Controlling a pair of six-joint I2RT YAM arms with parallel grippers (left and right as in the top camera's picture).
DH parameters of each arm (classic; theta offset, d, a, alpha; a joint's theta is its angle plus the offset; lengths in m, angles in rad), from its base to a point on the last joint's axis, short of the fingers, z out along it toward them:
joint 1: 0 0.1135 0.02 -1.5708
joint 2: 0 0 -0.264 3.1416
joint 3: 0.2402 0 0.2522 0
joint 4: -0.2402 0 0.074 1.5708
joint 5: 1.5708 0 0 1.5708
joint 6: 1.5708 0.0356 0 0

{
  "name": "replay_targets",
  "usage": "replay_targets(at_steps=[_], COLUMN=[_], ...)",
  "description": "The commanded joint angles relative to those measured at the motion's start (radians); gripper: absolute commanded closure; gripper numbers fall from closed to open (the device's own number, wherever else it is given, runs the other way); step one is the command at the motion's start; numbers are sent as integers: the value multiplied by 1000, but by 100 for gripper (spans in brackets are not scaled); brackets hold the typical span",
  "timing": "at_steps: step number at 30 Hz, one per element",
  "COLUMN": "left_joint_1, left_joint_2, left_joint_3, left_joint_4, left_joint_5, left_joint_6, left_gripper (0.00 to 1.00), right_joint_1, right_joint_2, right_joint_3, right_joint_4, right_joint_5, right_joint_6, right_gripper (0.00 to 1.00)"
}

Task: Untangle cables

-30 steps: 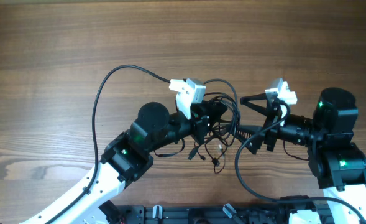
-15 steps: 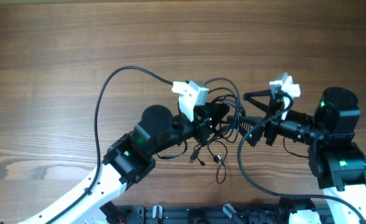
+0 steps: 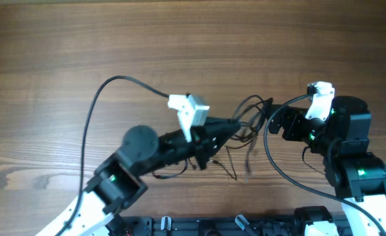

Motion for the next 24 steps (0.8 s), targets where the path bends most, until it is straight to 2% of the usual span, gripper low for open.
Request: replay_targets(at_steps=[1,3,8,10,12,13,14,15,16,18,19,22,23,24], left_joint_1=[-2,7,27,27,27,27,27,27,27,27,27,27,27,27], left_joint_2=[-91,-112,-117,-116,-98,-83,-61,-25,16,114,166,324,364,427], left_joint_3=[10,10,10,10,10,10,10,10,10,10,10,19,38,85], left_joint_4=[-33,-59,-79,-94,-155,-179,-195,-206,-207,-191,-174,-84,-92,-138], left_joint_5=[21,18,18,5,-71,-89,-100,-110,-115,-129,-146,-163,-163,-170], left_joint_6=[61,68,68,109,108,109,109,109,109,112,112,112,112,114], left_gripper=[91,91,91,91,89,81,66,61,43,20,14,8,7,2], right_joint_1=[-6,-6,-6,-6,-6,-6,-6,-6,-6,-6,-6,-6,-6,-6], right_joint_2=[0,0,0,0,0,0,0,0,0,0,0,0,0,0], right_joint_3=[17,17,17,17,17,17,17,17,17,17,17,17,17,17], right_joint_4=[-8,-7,-8,-8,-8,-7,-7,-7,-10,-18,-23,-34,-35,-36], right_joint_5=[103,102,102,102,102,103,104,119,138,169,183,213,221,227], right_joint_6=[33,32,32,32,33,36,54,83,119,172,185,185,185,188], right_gripper=[7,13,17,16,12,11,9,7,5,1,1,0,0,0])
